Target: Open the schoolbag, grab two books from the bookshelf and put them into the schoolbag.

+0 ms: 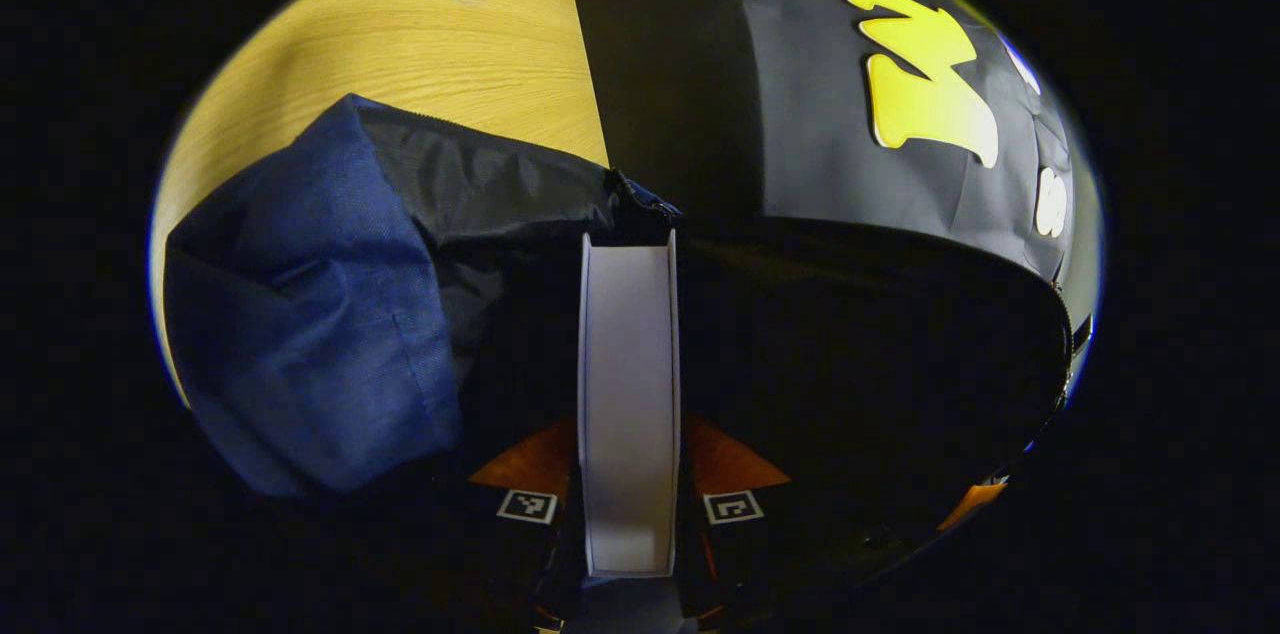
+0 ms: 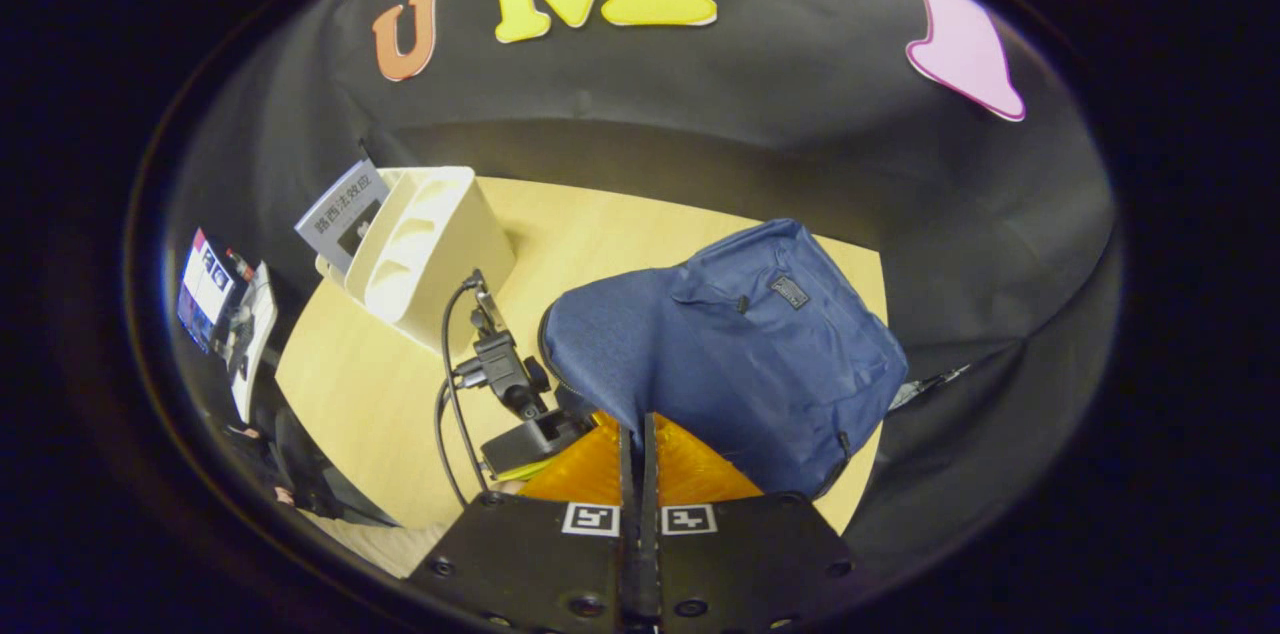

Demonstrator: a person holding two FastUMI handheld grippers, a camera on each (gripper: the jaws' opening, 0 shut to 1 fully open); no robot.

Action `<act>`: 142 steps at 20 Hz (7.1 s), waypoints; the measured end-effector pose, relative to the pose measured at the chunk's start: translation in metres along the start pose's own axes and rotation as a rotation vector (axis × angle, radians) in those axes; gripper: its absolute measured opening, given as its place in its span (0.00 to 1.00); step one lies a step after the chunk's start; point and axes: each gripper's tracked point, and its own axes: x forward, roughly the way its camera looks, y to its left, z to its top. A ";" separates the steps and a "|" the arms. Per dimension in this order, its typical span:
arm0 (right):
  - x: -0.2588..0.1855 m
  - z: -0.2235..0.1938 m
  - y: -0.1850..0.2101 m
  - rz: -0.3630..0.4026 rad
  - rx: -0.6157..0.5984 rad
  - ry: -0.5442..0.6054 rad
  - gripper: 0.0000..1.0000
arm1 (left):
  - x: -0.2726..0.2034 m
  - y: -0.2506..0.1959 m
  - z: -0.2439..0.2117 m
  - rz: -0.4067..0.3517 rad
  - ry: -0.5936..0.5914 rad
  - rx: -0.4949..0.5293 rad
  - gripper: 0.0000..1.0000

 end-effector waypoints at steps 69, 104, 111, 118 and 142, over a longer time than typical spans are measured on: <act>-0.006 -0.031 -0.010 -0.094 0.217 -0.101 0.01 | -0.321 -0.028 0.446 1.121 0.447 0.925 0.48; -0.003 -0.031 -0.007 -0.048 0.131 0.013 0.01 | -0.381 -0.077 0.126 0.248 0.161 0.108 0.41; -0.004 -0.019 -0.011 -0.033 0.065 0.034 0.01 | -0.296 -0.055 0.077 0.029 0.158 0.013 0.40; -0.004 -0.003 -0.012 -0.010 0.003 0.028 0.00 | -0.202 -0.011 0.054 -0.010 0.136 -0.100 0.40; 0.037 -0.040 0.044 0.258 -0.116 0.135 0.01 | -0.018 -0.008 0.009 -0.143 0.101 -0.084 0.40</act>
